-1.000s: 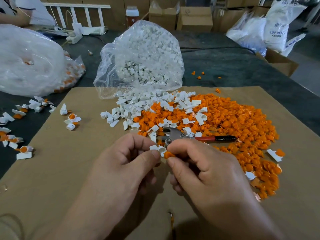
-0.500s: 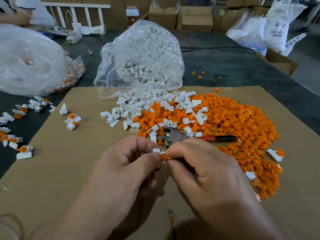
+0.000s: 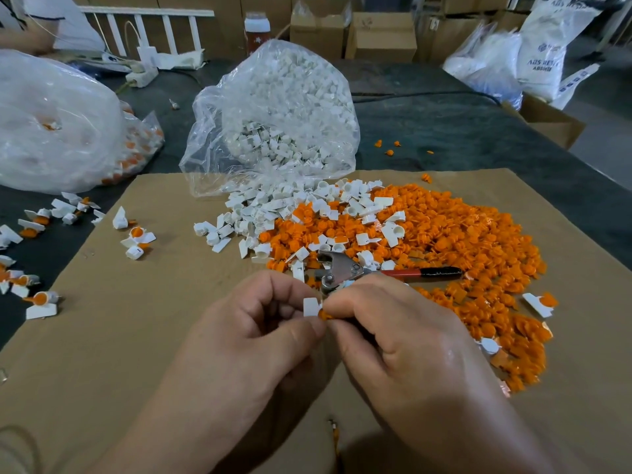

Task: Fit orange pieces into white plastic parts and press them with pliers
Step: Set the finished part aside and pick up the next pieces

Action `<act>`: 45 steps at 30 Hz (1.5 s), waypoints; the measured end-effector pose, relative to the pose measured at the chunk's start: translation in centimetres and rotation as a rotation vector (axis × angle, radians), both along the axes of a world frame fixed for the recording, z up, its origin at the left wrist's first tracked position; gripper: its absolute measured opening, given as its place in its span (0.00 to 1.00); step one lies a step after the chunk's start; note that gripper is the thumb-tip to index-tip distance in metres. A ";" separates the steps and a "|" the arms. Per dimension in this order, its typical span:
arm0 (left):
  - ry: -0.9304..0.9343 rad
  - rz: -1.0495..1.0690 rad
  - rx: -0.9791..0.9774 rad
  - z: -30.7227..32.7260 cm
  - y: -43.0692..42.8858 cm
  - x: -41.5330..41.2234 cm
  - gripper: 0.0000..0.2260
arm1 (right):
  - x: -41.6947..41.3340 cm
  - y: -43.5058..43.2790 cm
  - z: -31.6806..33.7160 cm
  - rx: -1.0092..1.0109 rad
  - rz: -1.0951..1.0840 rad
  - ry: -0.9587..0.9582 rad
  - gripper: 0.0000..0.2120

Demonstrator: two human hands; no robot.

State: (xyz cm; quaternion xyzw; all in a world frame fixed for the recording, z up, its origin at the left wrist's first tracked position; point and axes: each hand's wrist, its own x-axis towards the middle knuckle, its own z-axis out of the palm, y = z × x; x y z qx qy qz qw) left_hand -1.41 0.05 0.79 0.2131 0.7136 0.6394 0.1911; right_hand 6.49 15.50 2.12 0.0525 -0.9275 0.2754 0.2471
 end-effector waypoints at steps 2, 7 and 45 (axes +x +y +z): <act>0.015 -0.001 0.010 -0.3 0.0 0.0 0.16 | 0.0 0.0 0.0 0.010 -0.010 -0.010 0.06; 0.050 0.013 0.012 -0.8 0.1 -0.4 0.19 | 0.1 -0.1 0.3 0.059 -0.034 -0.026 0.09; 0.136 -0.094 0.000 -0.3 -0.4 0.0 0.16 | -0.5 1.4 0.3 -1.091 0.219 -0.459 0.07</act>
